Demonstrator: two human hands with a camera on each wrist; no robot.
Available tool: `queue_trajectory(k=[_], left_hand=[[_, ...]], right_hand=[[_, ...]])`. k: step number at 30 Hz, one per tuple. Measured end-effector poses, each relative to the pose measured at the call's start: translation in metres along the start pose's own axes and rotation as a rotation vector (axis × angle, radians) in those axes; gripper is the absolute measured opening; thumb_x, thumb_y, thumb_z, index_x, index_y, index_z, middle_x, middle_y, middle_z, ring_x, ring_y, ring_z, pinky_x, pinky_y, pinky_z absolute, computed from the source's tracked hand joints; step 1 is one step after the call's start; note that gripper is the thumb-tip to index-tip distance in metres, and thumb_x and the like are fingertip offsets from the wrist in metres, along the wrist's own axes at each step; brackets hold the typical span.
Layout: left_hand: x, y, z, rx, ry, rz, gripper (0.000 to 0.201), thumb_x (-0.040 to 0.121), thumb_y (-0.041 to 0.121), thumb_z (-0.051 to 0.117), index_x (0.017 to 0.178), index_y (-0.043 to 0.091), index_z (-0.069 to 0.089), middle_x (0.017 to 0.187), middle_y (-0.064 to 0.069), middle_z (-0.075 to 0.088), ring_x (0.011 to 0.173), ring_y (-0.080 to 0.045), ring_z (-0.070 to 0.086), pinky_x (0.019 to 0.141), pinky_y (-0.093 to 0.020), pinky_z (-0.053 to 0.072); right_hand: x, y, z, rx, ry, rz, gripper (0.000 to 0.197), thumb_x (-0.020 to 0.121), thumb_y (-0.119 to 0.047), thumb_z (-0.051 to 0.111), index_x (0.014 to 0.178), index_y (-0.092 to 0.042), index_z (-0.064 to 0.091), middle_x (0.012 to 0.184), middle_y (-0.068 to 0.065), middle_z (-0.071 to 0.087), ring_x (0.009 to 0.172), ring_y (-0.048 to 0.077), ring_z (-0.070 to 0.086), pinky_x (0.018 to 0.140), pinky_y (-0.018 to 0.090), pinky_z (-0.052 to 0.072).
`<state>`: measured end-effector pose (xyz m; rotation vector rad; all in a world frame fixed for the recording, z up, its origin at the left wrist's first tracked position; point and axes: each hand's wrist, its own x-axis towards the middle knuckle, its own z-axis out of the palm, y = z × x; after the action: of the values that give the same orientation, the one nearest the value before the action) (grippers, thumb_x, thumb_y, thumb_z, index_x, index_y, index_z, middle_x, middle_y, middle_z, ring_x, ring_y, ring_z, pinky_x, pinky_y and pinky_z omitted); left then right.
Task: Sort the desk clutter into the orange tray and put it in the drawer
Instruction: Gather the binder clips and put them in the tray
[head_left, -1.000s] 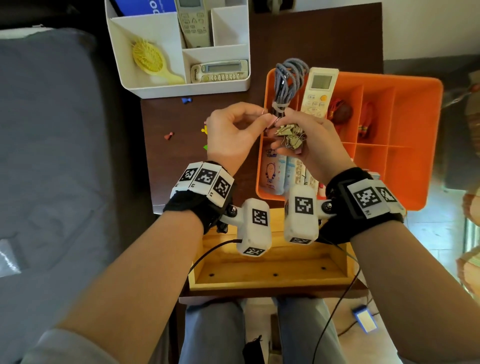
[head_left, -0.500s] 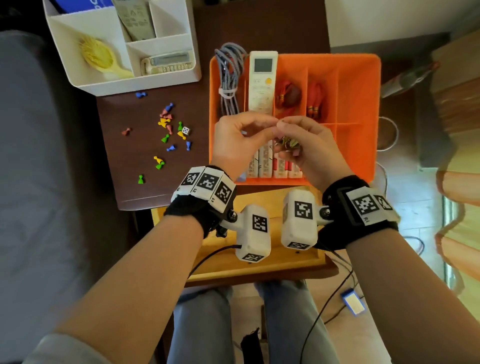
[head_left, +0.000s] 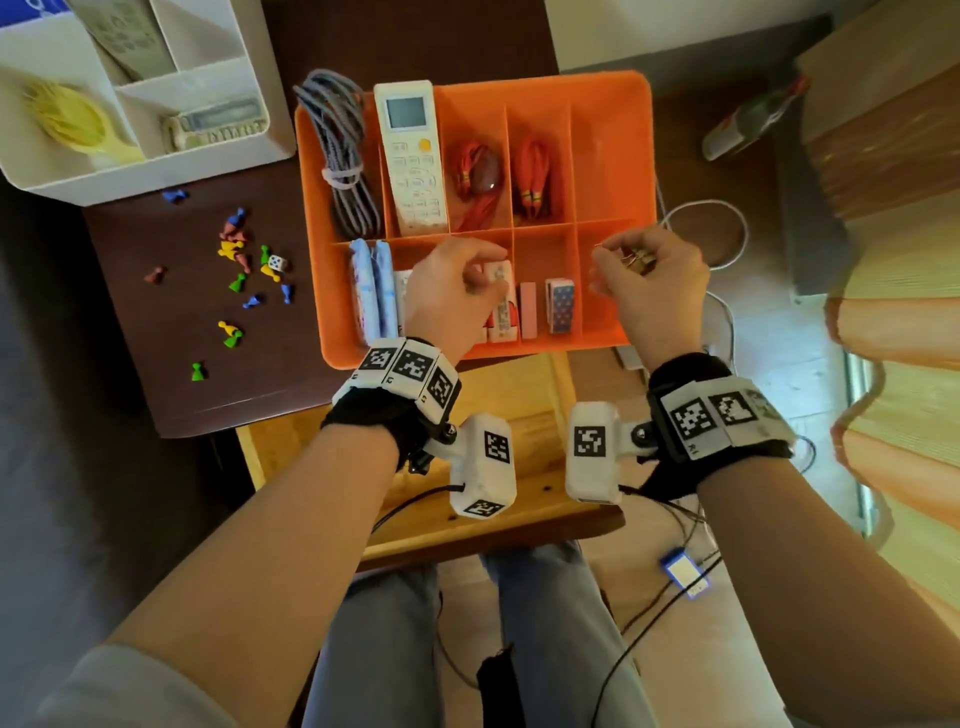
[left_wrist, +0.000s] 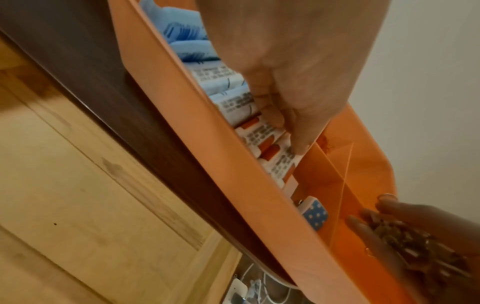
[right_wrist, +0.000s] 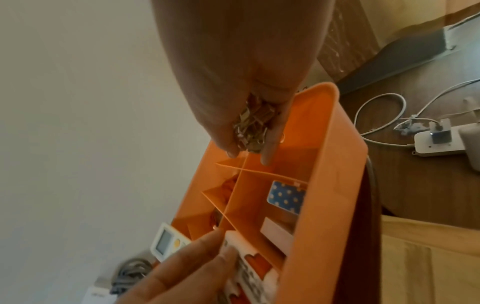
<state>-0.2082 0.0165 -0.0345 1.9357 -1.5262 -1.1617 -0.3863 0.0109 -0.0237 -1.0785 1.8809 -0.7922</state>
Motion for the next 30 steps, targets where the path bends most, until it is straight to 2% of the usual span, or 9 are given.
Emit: queue_trajectory(k=[3, 7, 11, 14, 16, 20, 24, 27, 30], left_hand=[[0.000, -0.002, 0.001, 0.018, 0.005, 0.024, 0.025, 0.078, 0.011, 0.070, 0.102, 0.021, 0.066, 0.081, 0.003, 0.058, 0.071, -0.006, 0.051, 0.072, -0.022, 0.046], [-0.002, -0.003, 0.003, 0.034, 0.033, 0.049, 0.025, 0.078, 0.013, 0.070, 0.100, 0.022, 0.067, 0.079, 0.006, 0.055, 0.068, -0.002, 0.048, 0.068, -0.014, 0.042], [-0.002, -0.004, 0.005, 0.045, 0.048, 0.047, 0.025, 0.078, 0.013, 0.070, 0.101, 0.022, 0.067, 0.077, 0.010, 0.052, 0.066, 0.002, 0.047, 0.066, -0.009, 0.039], [-0.003, -0.005, 0.005, 0.048, 0.053, 0.061, 0.024, 0.079, 0.013, 0.069, 0.101, 0.021, 0.067, 0.074, 0.017, 0.047, 0.066, 0.003, 0.046, 0.066, -0.007, 0.038], [-0.003, -0.005, 0.005, 0.049, 0.055, 0.072, 0.024, 0.079, 0.012, 0.069, 0.101, 0.021, 0.066, 0.076, 0.014, 0.049, 0.066, 0.002, 0.046, 0.068, -0.011, 0.041], [-0.005, -0.004, 0.004, 0.044, 0.041, 0.089, 0.026, 0.080, 0.008, 0.067, 0.103, 0.019, 0.066, 0.084, 0.003, 0.056, 0.074, -0.008, 0.050, 0.074, -0.022, 0.046], [-0.010, -0.005, 0.001, -0.027, 0.025, 0.085, 0.028, 0.082, -0.001, 0.061, 0.104, 0.017, 0.065, 0.090, 0.003, 0.058, 0.075, -0.003, 0.051, 0.072, -0.009, 0.044], [-0.018, -0.004, -0.005, -0.092, 0.031, 0.063, 0.029, 0.084, -0.003, 0.056, 0.104, 0.016, 0.065, 0.096, 0.004, 0.060, 0.079, -0.001, 0.054, 0.073, -0.010, 0.047], [-0.025, -0.002, -0.016, -0.140, 0.033, 0.043, 0.026, 0.086, -0.002, 0.054, 0.103, 0.014, 0.065, 0.101, 0.008, 0.061, 0.081, 0.003, 0.055, 0.073, -0.011, 0.049]], right_hand=[[-0.001, 0.005, 0.004, -0.127, 0.032, -0.112, 0.009, 0.082, -0.013, 0.064, 0.088, -0.009, 0.070, 0.084, 0.004, 0.069, 0.078, 0.016, 0.065, 0.078, 0.032, 0.054], [-0.006, 0.011, 0.003, -0.225, -0.012, -0.196, 0.022, 0.081, -0.007, 0.064, 0.103, -0.008, 0.068, 0.100, 0.009, 0.069, 0.089, 0.019, 0.065, 0.081, 0.035, 0.055], [-0.012, 0.015, -0.003, -0.290, -0.031, -0.285, 0.030, 0.077, -0.001, 0.065, 0.106, -0.007, 0.068, 0.105, 0.009, 0.069, 0.095, 0.019, 0.065, 0.087, 0.027, 0.050], [-0.017, 0.020, -0.006, -0.285, 0.003, -0.308, 0.029, 0.077, -0.002, 0.064, 0.105, -0.007, 0.068, 0.102, 0.008, 0.070, 0.092, 0.017, 0.064, 0.084, 0.026, 0.051], [-0.019, 0.022, -0.005, -0.281, 0.015, -0.310, 0.025, 0.078, -0.004, 0.062, 0.102, -0.007, 0.068, 0.099, 0.007, 0.070, 0.088, 0.015, 0.065, 0.081, 0.023, 0.051], [-0.020, 0.022, -0.004, -0.229, 0.046, -0.286, 0.017, 0.081, -0.006, 0.060, 0.095, -0.009, 0.069, 0.091, 0.003, 0.070, 0.076, 0.008, 0.060, 0.072, 0.007, 0.045], [-0.024, 0.015, -0.001, -0.151, 0.038, -0.234, 0.015, 0.082, -0.009, 0.060, 0.094, -0.010, 0.069, 0.081, -0.003, 0.066, 0.067, 0.009, 0.061, 0.064, 0.025, 0.054], [-0.030, 0.006, 0.006, -0.139, -0.022, -0.272, 0.012, 0.083, -0.008, 0.061, 0.091, -0.010, 0.069, 0.078, -0.005, 0.063, 0.065, -0.002, 0.055, 0.063, 0.018, 0.051], [-0.037, -0.004, 0.018, -0.132, -0.110, -0.313, 0.009, 0.083, -0.009, 0.062, 0.089, -0.011, 0.069, 0.077, -0.005, 0.064, 0.066, -0.003, 0.056, 0.063, 0.013, 0.049]])
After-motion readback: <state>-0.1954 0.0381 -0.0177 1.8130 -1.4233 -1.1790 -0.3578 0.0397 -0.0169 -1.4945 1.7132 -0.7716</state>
